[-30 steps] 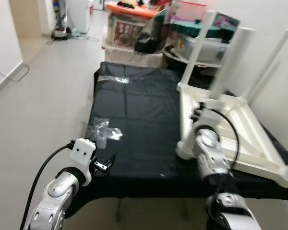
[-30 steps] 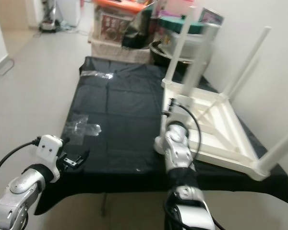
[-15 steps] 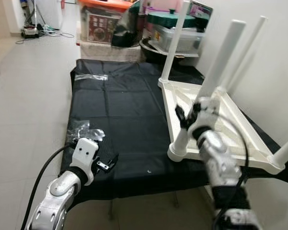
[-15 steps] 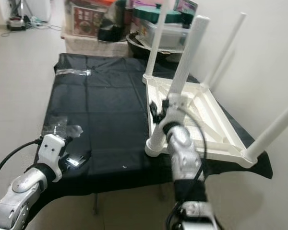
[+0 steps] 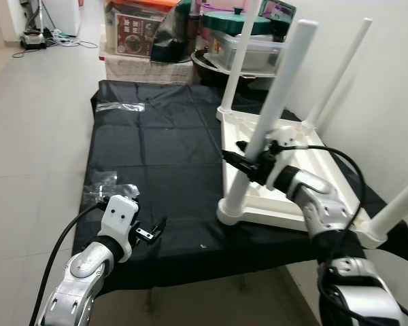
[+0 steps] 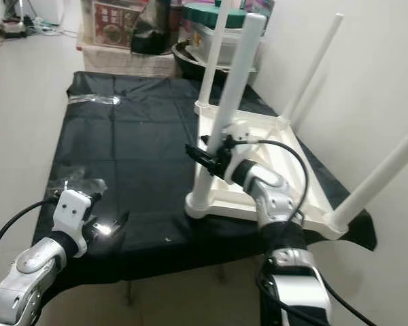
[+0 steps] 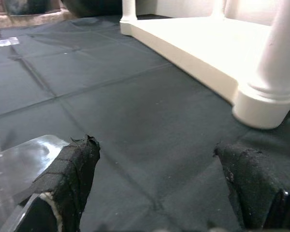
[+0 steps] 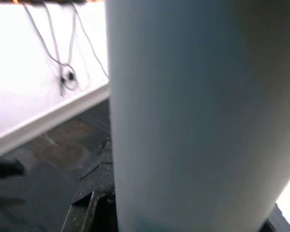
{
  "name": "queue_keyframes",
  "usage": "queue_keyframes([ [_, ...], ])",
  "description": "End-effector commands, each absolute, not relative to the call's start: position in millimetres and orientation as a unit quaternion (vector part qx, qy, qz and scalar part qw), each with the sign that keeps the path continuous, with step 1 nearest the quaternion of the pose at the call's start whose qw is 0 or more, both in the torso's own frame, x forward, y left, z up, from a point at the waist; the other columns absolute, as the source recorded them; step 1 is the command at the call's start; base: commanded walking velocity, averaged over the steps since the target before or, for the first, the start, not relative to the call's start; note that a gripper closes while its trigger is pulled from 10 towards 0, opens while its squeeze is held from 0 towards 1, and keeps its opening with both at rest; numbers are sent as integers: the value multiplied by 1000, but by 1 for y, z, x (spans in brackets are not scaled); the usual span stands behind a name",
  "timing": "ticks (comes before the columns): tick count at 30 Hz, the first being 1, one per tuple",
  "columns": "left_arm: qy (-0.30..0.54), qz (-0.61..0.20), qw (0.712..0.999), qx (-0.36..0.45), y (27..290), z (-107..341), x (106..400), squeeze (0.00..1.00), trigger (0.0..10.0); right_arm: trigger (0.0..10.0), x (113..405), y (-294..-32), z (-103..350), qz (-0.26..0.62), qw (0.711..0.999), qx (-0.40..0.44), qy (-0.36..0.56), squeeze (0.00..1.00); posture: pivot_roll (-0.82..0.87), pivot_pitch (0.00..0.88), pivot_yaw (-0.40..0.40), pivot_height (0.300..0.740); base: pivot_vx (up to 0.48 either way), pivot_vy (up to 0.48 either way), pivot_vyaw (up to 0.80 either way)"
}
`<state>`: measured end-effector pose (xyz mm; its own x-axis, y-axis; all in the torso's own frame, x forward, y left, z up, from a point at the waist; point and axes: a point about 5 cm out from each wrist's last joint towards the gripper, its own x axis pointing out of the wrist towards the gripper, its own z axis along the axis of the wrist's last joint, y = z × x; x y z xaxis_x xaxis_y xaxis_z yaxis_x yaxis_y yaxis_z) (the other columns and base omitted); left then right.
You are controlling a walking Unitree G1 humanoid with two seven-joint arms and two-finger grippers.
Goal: Building children table
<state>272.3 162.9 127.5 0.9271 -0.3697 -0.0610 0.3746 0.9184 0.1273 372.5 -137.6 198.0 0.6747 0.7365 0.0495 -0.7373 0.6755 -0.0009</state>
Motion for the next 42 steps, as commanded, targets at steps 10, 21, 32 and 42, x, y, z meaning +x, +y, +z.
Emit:
queue_keyframes([
  [10, 28, -193, 978, 68, 159, 121, 267, 0, 10000, 0, 362, -243, 110, -225, 951, -55, 204, 0, 149, 0, -190, 740, 0, 0, 0],
  [21, 29, -202, 977, 67, 156, 121, 269, 0, 10000, 1843, 339, -239, 94, -303, 922, -11, 240, 0, 122, 0, -175, 740, 0, 0, 0],
  [32, 30, -200, 977, 67, 157, 120, 269, 0, 10000, 10000, 380, -191, 157, -56, 994, 29, 85, 1000, 127, 0, -188, 740, 0, 0, 0],
  [42, 29, -197, 978, 67, 157, 120, 268, 0, 10000, 10000, 384, -177, 210, 237, 970, 52, -21, 0, 143, 0, -193, 740, 0, 0, 0],
])
